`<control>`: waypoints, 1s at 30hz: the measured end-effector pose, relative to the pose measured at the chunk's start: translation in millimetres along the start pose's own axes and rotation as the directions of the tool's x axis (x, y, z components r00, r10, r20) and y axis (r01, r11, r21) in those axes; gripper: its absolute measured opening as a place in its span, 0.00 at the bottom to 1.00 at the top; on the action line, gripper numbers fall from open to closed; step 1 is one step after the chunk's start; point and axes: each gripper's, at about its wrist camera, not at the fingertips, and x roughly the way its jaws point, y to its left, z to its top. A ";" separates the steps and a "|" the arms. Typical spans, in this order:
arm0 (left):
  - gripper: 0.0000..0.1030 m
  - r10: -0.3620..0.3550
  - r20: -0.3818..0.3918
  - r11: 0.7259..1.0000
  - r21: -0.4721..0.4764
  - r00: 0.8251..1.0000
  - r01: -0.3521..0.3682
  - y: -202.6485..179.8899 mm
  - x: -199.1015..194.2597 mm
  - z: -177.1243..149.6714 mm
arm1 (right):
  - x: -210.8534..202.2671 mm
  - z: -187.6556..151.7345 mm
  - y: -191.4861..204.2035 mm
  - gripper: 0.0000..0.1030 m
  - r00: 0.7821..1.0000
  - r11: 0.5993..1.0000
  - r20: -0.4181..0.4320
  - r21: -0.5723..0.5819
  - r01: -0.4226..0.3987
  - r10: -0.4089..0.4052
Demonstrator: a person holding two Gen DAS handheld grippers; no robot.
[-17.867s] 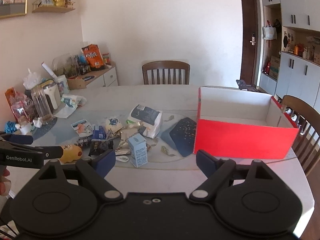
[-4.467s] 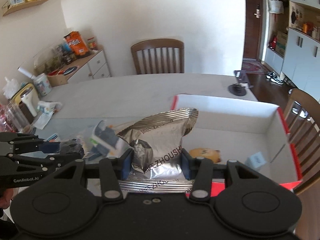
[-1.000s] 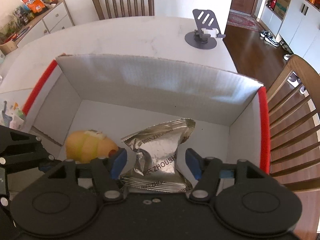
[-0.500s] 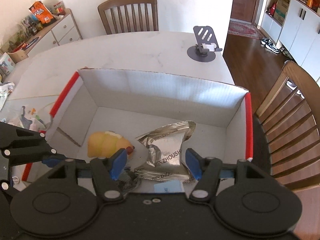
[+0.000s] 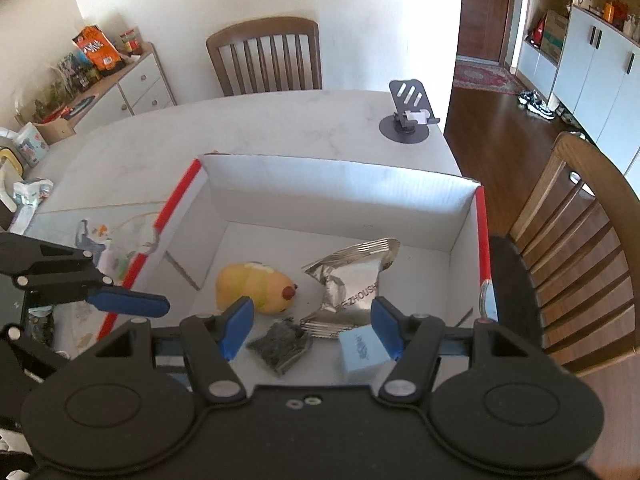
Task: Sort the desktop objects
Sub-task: 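Lift both open tools away from the shoebox, then move both tools back over the snack packages on the table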
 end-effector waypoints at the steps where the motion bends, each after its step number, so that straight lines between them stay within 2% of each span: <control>1: 0.50 -0.001 0.008 1.000 -0.003 1.000 0.001 -0.5 -4.4 -2.6 | -3.8 -1.9 1.7 0.62 1.000 1.000 0.008 0.003 0.000 0.000; 5: 0.50 0.009 0.033 1.000 -0.004 0.999 -0.009 -1.9 -20.0 -12.8 | -15.2 -8.8 10.5 0.62 0.999 1.000 0.038 0.009 0.008 -0.008; 11: 0.58 0.017 0.067 1.000 -0.027 0.998 -0.015 3.5 -43.8 -32.3 | -24.0 -20.5 26.8 0.63 0.997 1.000 0.068 0.013 0.022 -0.023; 15: 0.73 0.005 0.085 0.999 -0.054 0.996 0.000 10.1 -59.9 -48.0 | -28.9 -29.1 41.8 0.66 0.995 1.000 0.097 0.012 0.021 -0.023; 17: 0.76 0.002 0.097 0.998 -0.069 0.995 0.005 14.2 -69.3 -57.0 | -30.9 -32.3 50.8 0.67 0.994 1.000 0.108 0.007 0.020 -0.021; 20: 0.81 0.008 0.121 0.995 -0.098 0.993 0.004 21.6 -80.9 -69.1 | -34.0 -36.7 63.2 0.77 0.991 1.000 0.130 0.003 0.013 -0.014; 22: 0.86 0.019 0.135 0.993 -0.115 0.991 -0.003 26.9 -88.7 -77.0 | -35.5 -38.7 71.7 0.78 0.990 1.000 0.138 0.001 0.002 -0.002; 24: 0.86 0.032 0.149 0.992 -0.126 0.988 -0.013 32.0 -97.0 -84.3 | -36.8 -40.7 81.2 0.83 0.989 1.000 0.145 0.001 0.001 -0.001; 26: 0.88 0.057 0.162 0.991 -0.133 0.985 -0.035 37.5 -105.5 -92.0 | -37.2 -43.8 92.1 0.84 0.988 1.000 0.152 -0.003 -0.003 0.004; 28: 0.96 0.067 0.172 0.989 -0.144 0.983 -0.042 45.1 -113.3 -99.1 | -36.6 -46.6 103.6 0.85 0.988 1.000 0.155 -0.009 -0.005 0.006; 30: 0.98 0.092 0.187 0.986 -0.157 0.978 -0.063 52.5 -122.4 -107.3 | -35.7 -49.6 116.4 0.86 0.987 1.000 0.158 -0.016 -0.009 0.011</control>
